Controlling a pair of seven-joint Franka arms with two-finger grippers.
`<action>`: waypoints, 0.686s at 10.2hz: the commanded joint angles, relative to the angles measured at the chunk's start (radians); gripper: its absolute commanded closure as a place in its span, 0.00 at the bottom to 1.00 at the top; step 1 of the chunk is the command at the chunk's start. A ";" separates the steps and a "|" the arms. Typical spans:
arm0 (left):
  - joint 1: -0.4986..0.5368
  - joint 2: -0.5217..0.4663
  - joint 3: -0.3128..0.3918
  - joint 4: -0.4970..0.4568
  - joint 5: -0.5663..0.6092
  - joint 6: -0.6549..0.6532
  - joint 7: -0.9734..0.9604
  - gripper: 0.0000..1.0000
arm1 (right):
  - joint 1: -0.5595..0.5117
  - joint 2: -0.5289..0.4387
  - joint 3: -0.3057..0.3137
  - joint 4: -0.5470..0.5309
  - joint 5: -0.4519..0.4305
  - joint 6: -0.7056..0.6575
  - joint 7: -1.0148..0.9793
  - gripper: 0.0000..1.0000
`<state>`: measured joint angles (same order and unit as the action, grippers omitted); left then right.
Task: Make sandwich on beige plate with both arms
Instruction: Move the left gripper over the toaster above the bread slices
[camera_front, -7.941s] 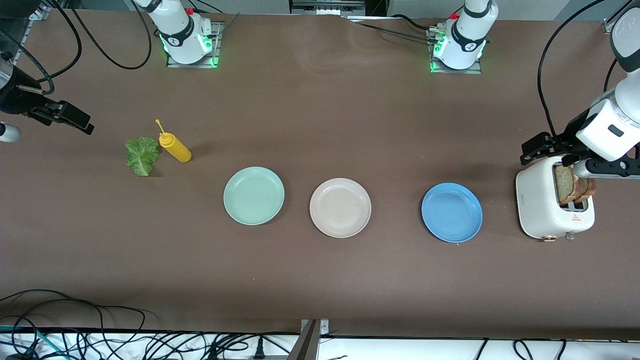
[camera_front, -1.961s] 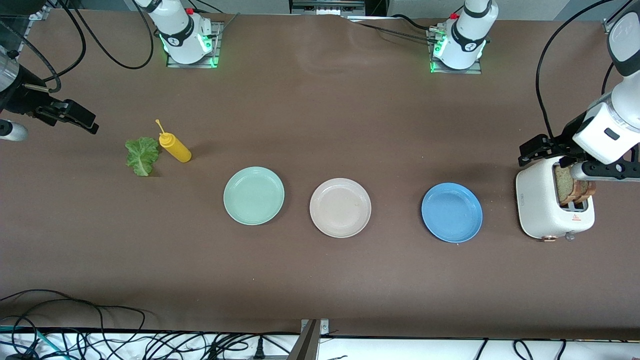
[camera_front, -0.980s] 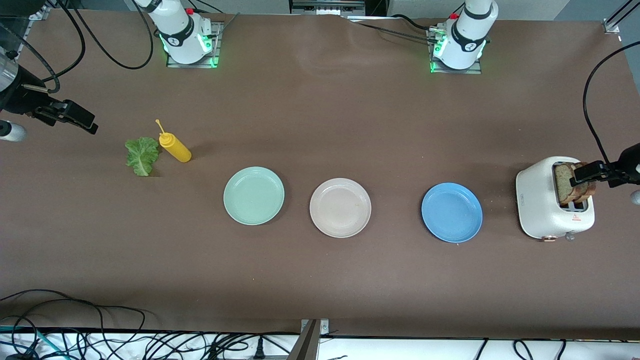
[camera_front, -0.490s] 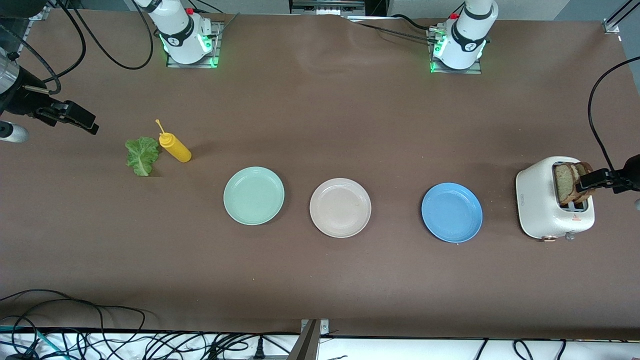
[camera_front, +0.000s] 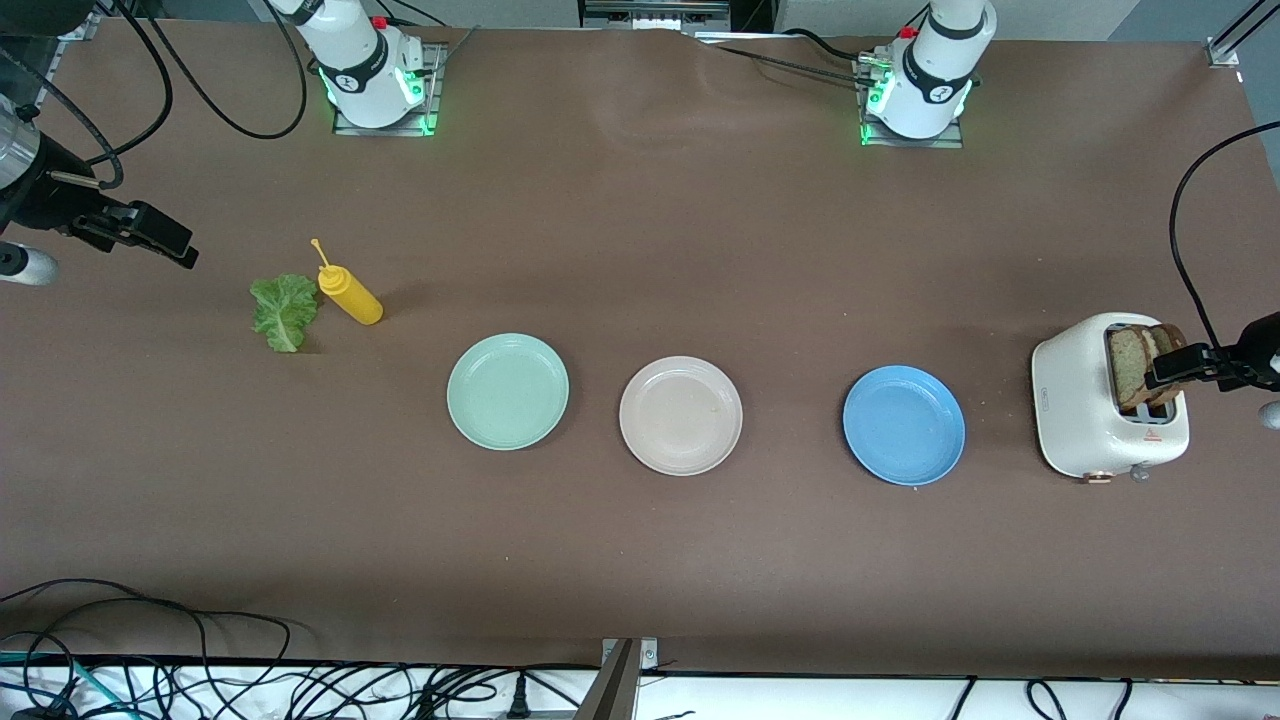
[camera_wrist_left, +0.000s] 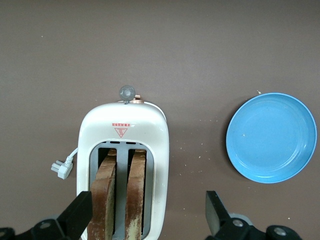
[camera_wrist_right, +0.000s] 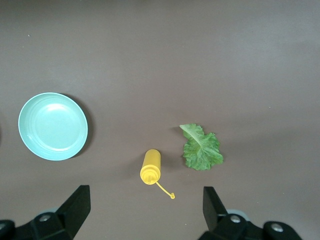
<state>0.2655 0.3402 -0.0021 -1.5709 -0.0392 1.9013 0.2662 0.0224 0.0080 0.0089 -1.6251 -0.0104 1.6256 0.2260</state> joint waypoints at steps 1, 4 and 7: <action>0.020 0.016 -0.009 -0.003 0.015 0.025 0.025 0.00 | -0.004 -0.003 -0.003 0.001 0.009 -0.009 -0.007 0.00; 0.034 0.004 -0.012 -0.004 0.015 0.028 0.039 0.00 | -0.002 -0.002 -0.003 0.001 0.009 -0.006 -0.005 0.00; 0.034 -0.084 -0.012 -0.160 0.008 0.109 0.039 0.00 | -0.004 0.001 -0.003 0.001 0.009 -0.007 -0.005 0.00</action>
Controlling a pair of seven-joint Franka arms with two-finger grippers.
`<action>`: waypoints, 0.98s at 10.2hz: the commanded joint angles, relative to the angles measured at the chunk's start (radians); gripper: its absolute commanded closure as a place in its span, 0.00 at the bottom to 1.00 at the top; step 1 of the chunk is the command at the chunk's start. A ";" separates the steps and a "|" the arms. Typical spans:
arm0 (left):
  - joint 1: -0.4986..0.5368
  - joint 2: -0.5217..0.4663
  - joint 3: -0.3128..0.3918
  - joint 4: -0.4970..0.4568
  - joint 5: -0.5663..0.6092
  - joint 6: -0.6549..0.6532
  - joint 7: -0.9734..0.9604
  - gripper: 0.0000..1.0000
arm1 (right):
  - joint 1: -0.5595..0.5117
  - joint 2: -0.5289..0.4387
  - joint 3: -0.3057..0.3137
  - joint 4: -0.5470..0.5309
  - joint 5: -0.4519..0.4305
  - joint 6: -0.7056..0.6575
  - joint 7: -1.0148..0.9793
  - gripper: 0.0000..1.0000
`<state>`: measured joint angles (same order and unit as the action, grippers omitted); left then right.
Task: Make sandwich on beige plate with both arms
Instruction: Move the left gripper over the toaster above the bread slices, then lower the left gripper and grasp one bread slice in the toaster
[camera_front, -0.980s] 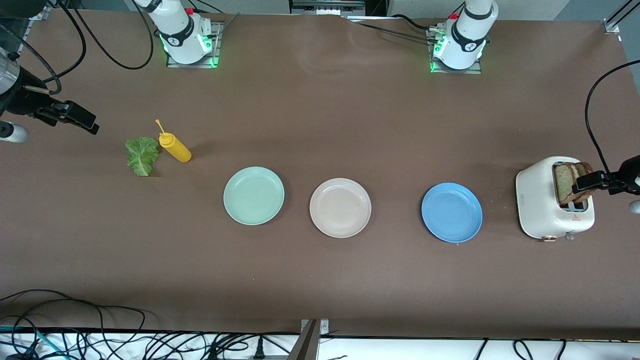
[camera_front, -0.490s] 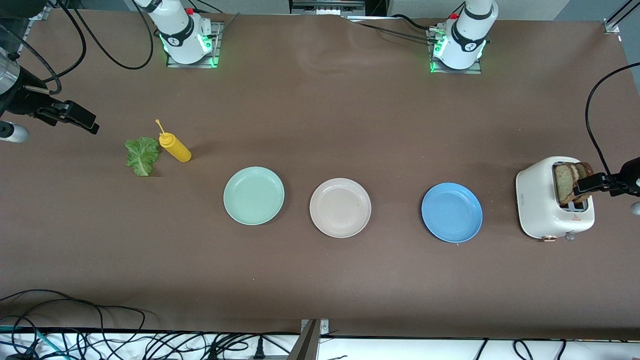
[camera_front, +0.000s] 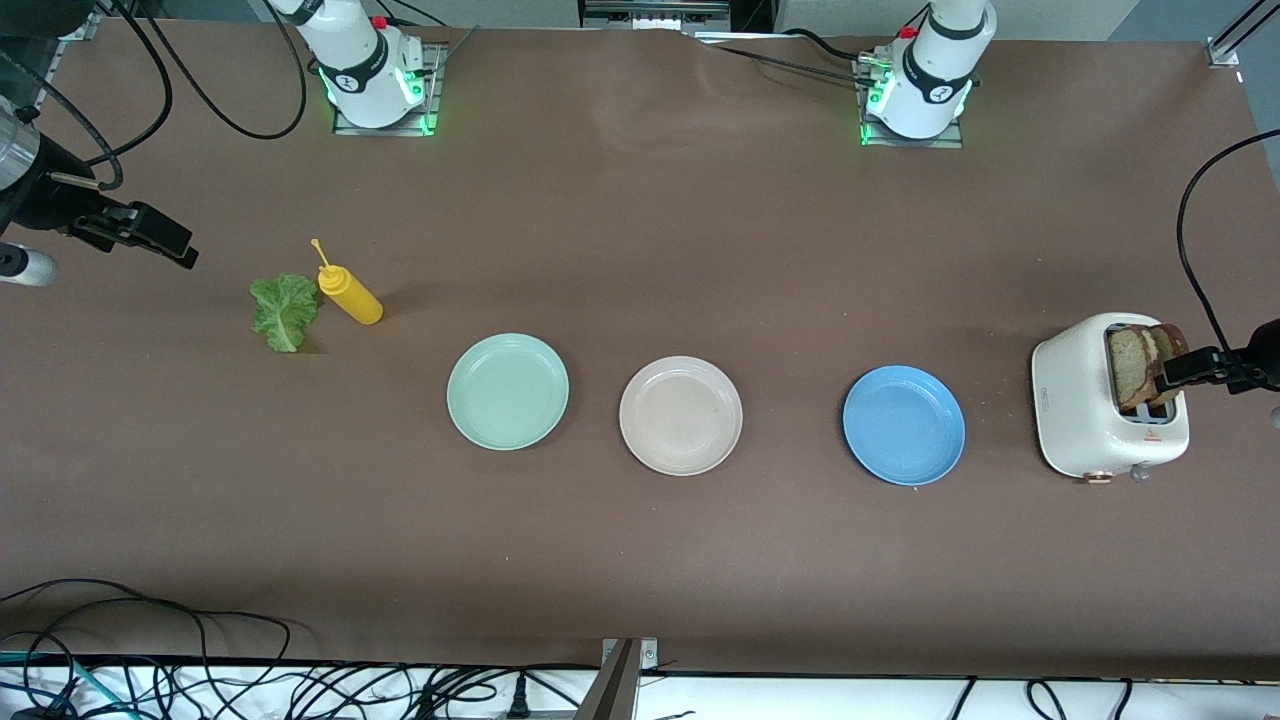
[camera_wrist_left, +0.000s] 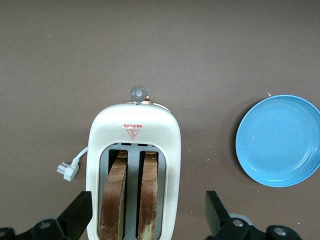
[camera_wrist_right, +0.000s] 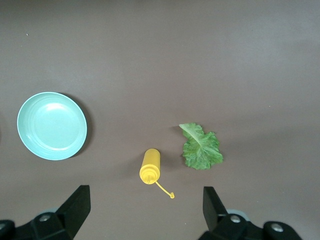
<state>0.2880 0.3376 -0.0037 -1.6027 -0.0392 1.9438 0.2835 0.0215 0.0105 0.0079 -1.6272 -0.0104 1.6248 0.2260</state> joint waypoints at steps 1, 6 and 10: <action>0.016 -0.106 -0.010 -0.187 0.007 0.105 0.022 0.00 | -0.003 -0.001 -0.002 0.003 0.009 -0.006 -0.005 0.00; 0.023 -0.144 -0.010 -0.302 0.004 0.178 0.036 0.03 | -0.006 -0.001 -0.006 0.003 0.009 -0.008 -0.005 0.00; 0.023 -0.144 -0.010 -0.339 -0.025 0.216 0.036 0.04 | -0.008 -0.001 -0.017 0.003 0.009 -0.010 -0.007 0.00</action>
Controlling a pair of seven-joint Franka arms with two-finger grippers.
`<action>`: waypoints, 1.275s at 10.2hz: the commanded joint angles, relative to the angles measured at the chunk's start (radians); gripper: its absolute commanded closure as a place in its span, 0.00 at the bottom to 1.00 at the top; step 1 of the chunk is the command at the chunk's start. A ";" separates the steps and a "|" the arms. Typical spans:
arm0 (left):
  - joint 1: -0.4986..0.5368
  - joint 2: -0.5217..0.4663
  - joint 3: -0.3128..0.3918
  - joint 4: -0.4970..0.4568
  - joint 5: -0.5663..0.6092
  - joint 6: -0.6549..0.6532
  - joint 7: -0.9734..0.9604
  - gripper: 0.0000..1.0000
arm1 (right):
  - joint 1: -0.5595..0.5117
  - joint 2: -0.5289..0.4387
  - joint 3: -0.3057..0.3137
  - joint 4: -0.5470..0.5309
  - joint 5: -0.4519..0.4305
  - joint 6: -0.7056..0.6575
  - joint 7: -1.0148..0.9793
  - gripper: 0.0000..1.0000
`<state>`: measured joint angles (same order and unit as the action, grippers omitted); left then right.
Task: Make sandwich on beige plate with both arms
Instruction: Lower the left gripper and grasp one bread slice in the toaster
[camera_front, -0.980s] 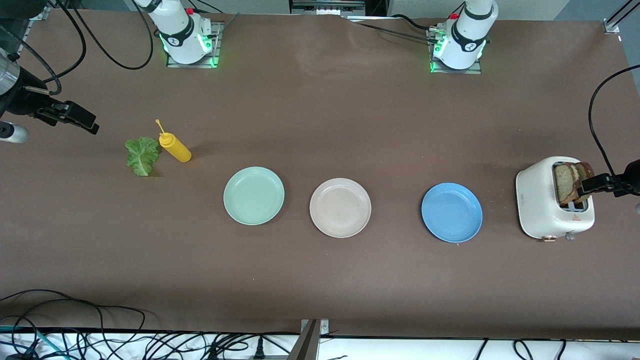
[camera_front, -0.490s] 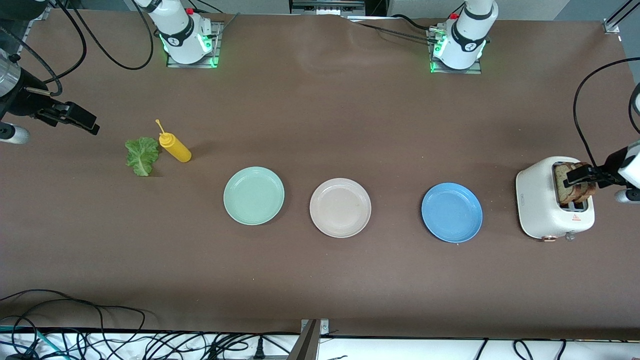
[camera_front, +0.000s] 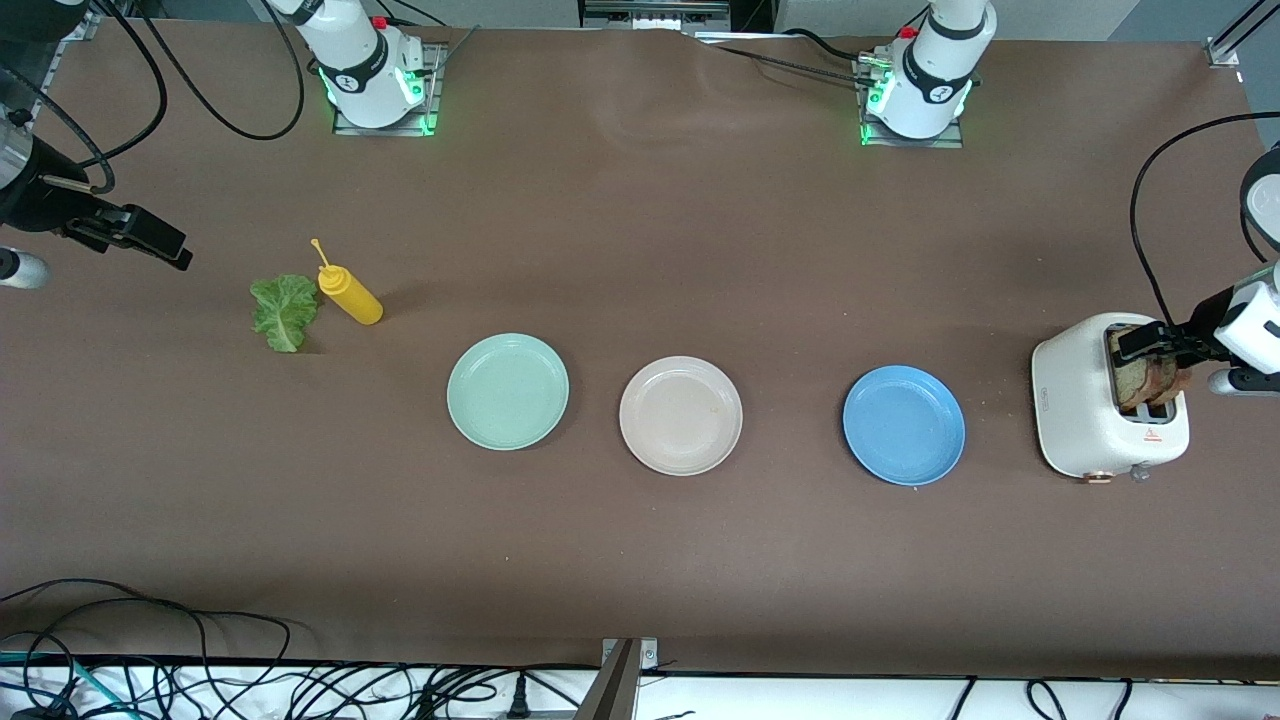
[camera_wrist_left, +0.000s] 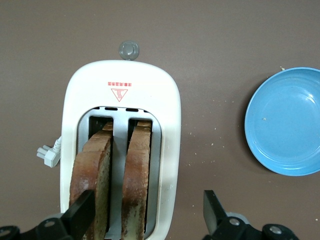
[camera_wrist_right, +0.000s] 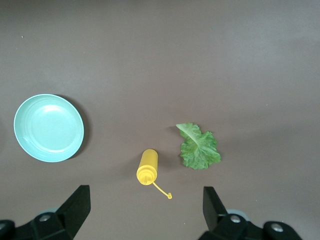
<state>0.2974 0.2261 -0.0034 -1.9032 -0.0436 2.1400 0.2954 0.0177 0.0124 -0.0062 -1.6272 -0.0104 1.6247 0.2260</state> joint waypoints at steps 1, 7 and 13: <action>0.014 -0.034 -0.010 -0.042 -0.021 0.021 0.024 0.04 | -0.004 -0.003 -0.003 0.003 0.009 -0.008 -0.007 0.00; 0.002 -0.033 -0.010 -0.043 -0.044 0.037 0.019 0.05 | -0.004 -0.003 -0.011 0.003 0.009 -0.008 -0.007 0.00; 0.000 -0.039 -0.013 -0.056 -0.044 0.060 0.019 0.05 | -0.004 -0.003 -0.012 0.001 0.009 -0.009 -0.007 0.00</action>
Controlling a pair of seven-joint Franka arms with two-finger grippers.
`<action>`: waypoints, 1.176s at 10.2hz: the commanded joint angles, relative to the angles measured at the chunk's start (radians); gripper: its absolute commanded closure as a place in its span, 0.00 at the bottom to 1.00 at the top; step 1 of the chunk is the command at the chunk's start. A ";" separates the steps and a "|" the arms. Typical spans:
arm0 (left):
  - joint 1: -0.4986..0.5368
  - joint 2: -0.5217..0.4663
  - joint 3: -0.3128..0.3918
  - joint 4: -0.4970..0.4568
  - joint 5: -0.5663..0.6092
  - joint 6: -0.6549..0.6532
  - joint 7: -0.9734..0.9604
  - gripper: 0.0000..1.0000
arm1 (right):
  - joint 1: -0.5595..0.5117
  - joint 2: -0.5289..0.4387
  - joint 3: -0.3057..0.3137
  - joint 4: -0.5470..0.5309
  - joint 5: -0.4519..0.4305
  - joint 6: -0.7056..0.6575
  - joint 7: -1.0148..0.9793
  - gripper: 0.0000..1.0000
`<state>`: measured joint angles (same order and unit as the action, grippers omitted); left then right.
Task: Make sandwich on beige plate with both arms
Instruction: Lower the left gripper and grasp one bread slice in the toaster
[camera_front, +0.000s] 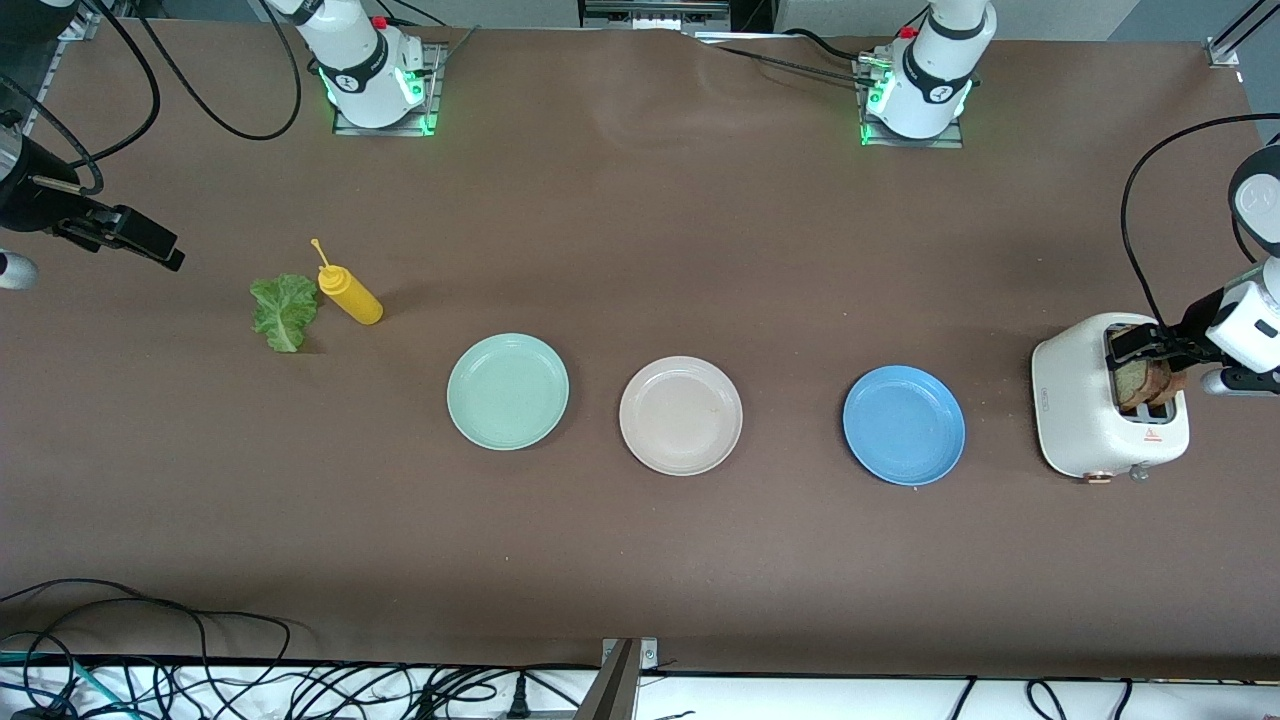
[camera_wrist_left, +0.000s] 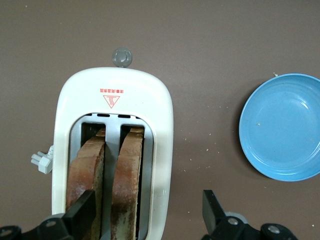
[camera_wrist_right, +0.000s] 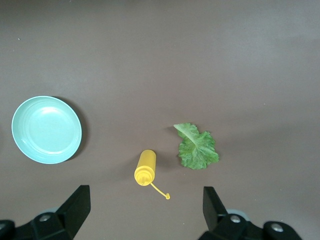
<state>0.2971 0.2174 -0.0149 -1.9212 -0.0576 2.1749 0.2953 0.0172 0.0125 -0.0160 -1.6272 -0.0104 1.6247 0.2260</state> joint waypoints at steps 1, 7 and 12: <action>-0.001 -0.030 -0.002 -0.036 -0.030 0.025 0.018 0.05 | -0.003 -0.003 -0.010 0.003 0.009 -0.009 -0.007 0.00; -0.006 -0.030 -0.002 -0.067 -0.030 0.063 0.016 0.05 | -0.003 -0.003 -0.013 0.003 0.009 -0.009 -0.008 0.00; -0.006 -0.023 -0.002 -0.087 -0.030 0.092 0.022 0.27 | -0.003 -0.003 -0.013 0.003 0.009 -0.008 -0.008 0.00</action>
<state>0.2943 0.2126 -0.0179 -1.9872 -0.0577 2.2496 0.2953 0.0170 0.0127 -0.0279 -1.6272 -0.0104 1.6246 0.2260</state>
